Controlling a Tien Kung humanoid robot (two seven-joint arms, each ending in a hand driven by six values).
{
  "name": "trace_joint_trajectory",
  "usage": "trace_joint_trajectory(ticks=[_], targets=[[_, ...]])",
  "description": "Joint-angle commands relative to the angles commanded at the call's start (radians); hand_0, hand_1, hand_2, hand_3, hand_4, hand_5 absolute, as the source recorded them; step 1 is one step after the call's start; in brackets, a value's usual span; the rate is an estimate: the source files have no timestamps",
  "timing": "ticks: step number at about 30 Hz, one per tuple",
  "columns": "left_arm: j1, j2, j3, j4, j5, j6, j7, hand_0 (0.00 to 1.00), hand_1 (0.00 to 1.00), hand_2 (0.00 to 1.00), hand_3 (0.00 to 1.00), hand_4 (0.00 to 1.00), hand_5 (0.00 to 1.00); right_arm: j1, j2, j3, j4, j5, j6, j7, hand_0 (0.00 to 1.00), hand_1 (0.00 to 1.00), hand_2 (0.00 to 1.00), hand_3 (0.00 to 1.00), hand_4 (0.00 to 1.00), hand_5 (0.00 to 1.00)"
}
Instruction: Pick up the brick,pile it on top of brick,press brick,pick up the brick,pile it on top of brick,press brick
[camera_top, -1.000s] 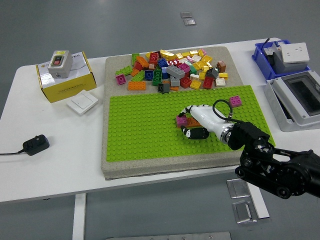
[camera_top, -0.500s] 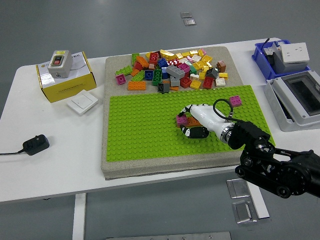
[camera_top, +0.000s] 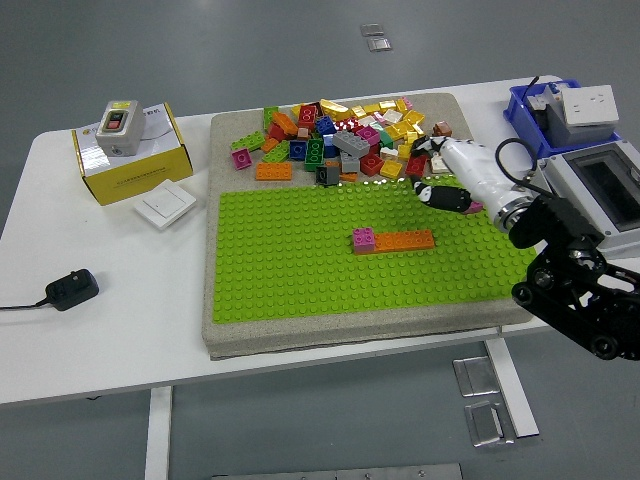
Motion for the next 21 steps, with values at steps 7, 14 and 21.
trace_joint_trajectory(ticks=[7, 14, 21], targets=[[0.000, -0.001, -0.003, 0.000, 0.001, 0.000, 0.001, 0.665, 0.665, 0.641, 0.631, 0.349, 0.548, 0.000, -0.049, -0.017, -0.121, -0.160, 0.080, -0.078, 0.953, 0.969, 0.998, 0.942, 0.553, 0.372], [-0.002, -0.001, -0.002, 0.000, 0.004, 0.000, 0.000, 0.666, 0.665, 0.641, 0.630, 0.349, 0.548, 0.005, -0.032, -0.045, -0.150, -0.152, 0.089, -0.081, 0.958, 0.983, 0.998, 0.998, 0.553, 0.365], [-0.001, 0.002, -0.004, 0.000, 0.008, 0.000, 0.003, 0.665, 0.665, 0.641, 0.631, 0.348, 0.547, 0.007, -0.018, -0.083, -0.143, -0.112, 0.078, -0.063, 0.954, 0.986, 0.998, 0.998, 0.551, 0.361]])
